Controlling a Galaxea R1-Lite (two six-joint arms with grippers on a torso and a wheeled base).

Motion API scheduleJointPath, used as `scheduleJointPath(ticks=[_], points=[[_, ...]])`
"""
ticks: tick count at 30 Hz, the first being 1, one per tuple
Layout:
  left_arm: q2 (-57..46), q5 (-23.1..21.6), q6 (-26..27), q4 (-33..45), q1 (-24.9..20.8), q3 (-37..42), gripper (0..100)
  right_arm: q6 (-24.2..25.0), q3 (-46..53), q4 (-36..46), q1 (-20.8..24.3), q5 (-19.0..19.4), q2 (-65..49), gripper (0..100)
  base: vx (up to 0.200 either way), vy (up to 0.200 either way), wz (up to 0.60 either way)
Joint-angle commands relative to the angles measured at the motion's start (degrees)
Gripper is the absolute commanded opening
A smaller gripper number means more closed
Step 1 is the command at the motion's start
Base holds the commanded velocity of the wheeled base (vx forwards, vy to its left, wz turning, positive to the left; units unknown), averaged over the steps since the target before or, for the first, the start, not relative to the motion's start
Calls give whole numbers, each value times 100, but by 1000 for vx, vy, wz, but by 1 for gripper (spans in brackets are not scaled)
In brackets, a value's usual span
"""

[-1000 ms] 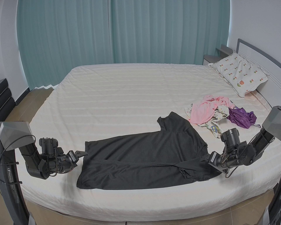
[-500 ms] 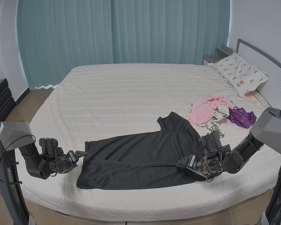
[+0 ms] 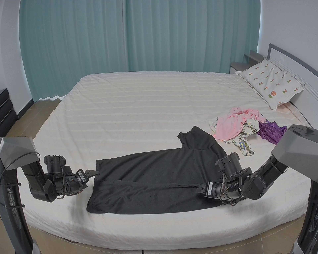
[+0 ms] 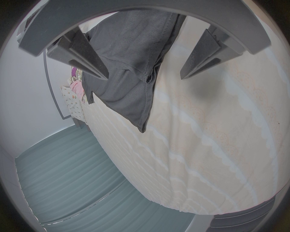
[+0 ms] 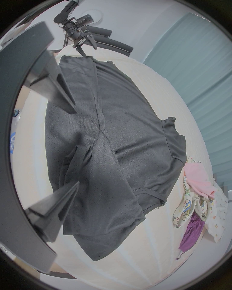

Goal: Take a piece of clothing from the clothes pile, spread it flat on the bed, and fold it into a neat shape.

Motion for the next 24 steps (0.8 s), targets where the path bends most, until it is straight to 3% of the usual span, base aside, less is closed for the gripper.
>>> scheduleJointPath(ticks=[1, 6, 24], points=[[1, -1, -3, -4, 11, 1, 100, -217, -61, 13, 46, -141, 123, 0, 0, 0, 0], [1, -1, -3, -4, 11, 1, 100, -850, 10, -31, 63, -378, 176, 0, 0, 0, 0], [1, -1, -3, -4, 11, 10, 100, -1246, 695, -49, 90, -158, -387, 0, 0, 0, 0]])
